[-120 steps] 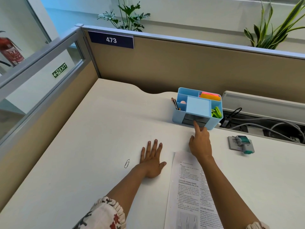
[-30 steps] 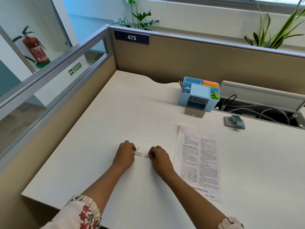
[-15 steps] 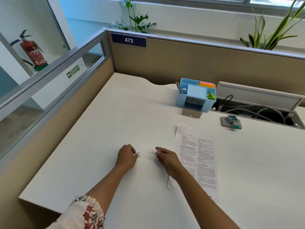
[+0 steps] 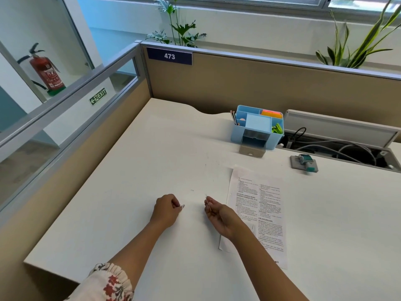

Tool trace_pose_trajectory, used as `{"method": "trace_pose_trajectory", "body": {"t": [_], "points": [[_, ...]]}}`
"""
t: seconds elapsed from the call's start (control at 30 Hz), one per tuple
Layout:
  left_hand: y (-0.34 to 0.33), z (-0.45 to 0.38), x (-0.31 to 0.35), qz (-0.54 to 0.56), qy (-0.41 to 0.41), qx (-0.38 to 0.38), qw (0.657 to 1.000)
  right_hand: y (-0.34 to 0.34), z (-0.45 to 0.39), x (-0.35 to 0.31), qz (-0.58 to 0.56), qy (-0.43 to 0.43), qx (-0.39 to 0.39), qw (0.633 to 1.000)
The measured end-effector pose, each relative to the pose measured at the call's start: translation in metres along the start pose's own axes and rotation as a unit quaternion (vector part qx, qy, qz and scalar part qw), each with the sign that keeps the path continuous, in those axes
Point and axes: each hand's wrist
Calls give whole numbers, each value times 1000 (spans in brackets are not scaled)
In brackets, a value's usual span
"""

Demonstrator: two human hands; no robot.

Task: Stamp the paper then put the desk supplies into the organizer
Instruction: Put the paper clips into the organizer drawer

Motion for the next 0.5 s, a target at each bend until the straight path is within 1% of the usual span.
{"method": "trace_pose_trajectory", "body": {"t": [0.1, 0.23, 0.37, 0.5], "points": [[2, 2, 7, 35, 12, -1, 999, 0, -1, -3, 15, 2, 6, 1000], [3, 8, 26, 119, 25, -16, 992, -3, -1, -6, 10, 19, 18, 1000], [0, 13, 50, 168, -9, -42, 985, -8, -1, -10, 4, 28, 13, 1000], [-6, 16, 72, 164, -36, -60, 984, -12, -2, -16, -10, 34, -2, 999]]}}
Point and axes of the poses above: each hand's wrist, its own z-axis away from the middle knuckle, its own y-axis out of the back of the hand, x = y × z, and after that the axes turned 7 degrees about y, right-handed
